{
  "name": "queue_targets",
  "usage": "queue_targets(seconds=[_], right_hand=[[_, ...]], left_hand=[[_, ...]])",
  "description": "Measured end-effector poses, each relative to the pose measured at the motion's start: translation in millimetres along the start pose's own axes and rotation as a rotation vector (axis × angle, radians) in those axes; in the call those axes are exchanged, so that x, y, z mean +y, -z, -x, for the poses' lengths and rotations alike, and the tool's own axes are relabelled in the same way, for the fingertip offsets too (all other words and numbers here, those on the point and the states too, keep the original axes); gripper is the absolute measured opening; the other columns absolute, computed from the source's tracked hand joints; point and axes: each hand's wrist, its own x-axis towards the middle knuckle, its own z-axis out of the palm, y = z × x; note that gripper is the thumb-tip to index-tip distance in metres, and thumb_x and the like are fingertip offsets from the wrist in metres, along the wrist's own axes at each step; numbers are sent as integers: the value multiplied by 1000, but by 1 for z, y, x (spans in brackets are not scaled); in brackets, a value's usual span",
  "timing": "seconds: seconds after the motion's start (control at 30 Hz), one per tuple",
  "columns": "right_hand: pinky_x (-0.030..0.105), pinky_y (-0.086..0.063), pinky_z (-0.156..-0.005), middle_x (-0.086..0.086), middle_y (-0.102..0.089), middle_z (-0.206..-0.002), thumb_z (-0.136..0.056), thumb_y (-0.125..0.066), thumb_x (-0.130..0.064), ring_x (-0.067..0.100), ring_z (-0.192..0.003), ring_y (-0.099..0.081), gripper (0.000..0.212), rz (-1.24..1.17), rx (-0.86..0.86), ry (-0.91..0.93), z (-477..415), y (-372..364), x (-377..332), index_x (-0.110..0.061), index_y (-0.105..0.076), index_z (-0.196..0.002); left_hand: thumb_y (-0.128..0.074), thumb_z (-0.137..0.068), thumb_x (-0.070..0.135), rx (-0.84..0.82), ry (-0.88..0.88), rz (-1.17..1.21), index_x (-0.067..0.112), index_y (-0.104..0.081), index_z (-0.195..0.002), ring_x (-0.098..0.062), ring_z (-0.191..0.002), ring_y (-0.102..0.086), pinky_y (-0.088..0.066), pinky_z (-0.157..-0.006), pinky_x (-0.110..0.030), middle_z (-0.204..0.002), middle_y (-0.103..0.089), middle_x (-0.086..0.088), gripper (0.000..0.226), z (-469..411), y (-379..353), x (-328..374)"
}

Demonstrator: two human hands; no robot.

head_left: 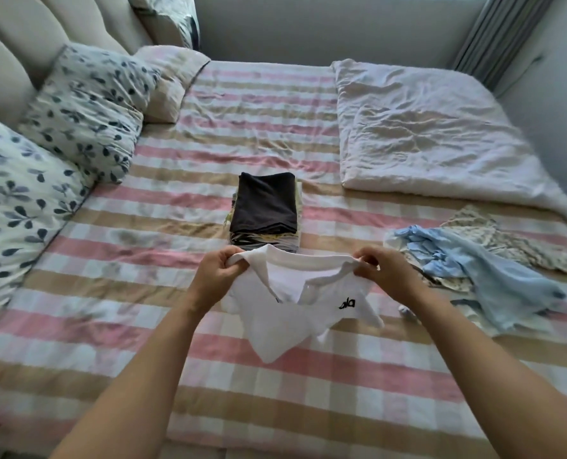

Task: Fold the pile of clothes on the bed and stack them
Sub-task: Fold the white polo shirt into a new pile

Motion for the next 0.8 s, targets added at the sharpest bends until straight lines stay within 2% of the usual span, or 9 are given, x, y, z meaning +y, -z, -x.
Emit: queue_targets(seconds=[0.03, 0.13, 0.17, 0.23, 0.33, 0.4, 0.53, 0.67, 0.8], right_hand=[[10, -34, -58, 3, -58, -71, -79, -68, -4, 18, -67, -48, 4, 1, -15, -33, 4, -1, 0, -3, -66, -83], [20, -30, -53, 2, -50, -59, -84, -66, -10, 19, -61, -42, 18, -29, 49, -115, 14, -9, 3, -5, -60, -68], [24, -29, -53, 5, -51, -59, -85, -64, -11, 19, -60, -42, 20, -59, 79, -130, 17, -11, 2, -4, -59, -66], [29, -30, -55, 5, -50, -58, -87, -61, -12, 20, -59, -43, 24, -140, 137, -135, 26, -13, -3, -13, -56, -64], [20, -32, -53, -5, -47, -55, -90, -58, -13, 10, -55, -42, 29, -209, 216, -88, 42, -7, -19, -26, -50, -65], [15, -32, -51, -9, -47, -54, -90, -58, -15, 3, -53, -43, 25, -221, 240, -61, 52, 5, -37, -25, -52, -68], [14, -32, -50, -6, -50, -52, -88, -60, -17, 3, -52, -44, 26, -222, 231, 1, 74, 40, -81, -26, -57, -63], [15, -31, -49, 9, -55, -55, -86, -62, -20, 3, -50, -42, 23, -267, 218, 25, 97, 76, -118, -18, -63, -64], [23, -37, -52, 14, -60, -60, -85, -62, -23, 7, -52, -48, 21, -368, 135, -14, 104, 84, -124, -15, -65, -66]], left_hand=[[-58, -80, 5, -22, 24, 14, 11, -65, -77, -11, -64, -52, -42, -57, -22, -68, -59, 1, 10, 2, 2, 2], [-53, -69, 17, -67, 129, 101, 10, -64, -77, -13, -65, -52, -41, -58, -23, -72, -58, -4, 16, 11, 5, 12], [-56, -76, 17, -67, 100, 72, 12, -63, -74, -12, -65, -51, -39, -59, -23, -71, -57, -3, 8, 13, 5, 12], [-57, -90, 12, -69, -9, -92, 20, -57, -64, -8, -62, -46, -36, -59, -18, -66, -51, 3, 27, 17, 8, 12], [-60, -87, 7, -7, -127, -210, 24, -56, -63, -2, -60, -48, -36, -58, -10, -63, -53, 10, 30, 26, 16, 25], [-62, -85, 6, 61, -159, -156, 25, -60, -64, 3, -57, -51, -37, -57, -9, -57, -58, 13, 29, 35, 27, 39], [-62, -86, 7, 116, -232, -179, 20, -58, -62, 3, -55, -47, -34, -53, -10, -58, -55, 7, 28, 59, 50, 77], [-59, -84, 24, 39, -228, -164, 8, -53, -63, -1, -52, -41, -32, -50, -12, -55, -46, 7, 27, 86, 72, 115], [-50, -78, 34, -105, -144, -110, 7, -54, -65, -7, -55, -42, -34, -54, -20, -57, -46, 7, 31, 94, 86, 126]])
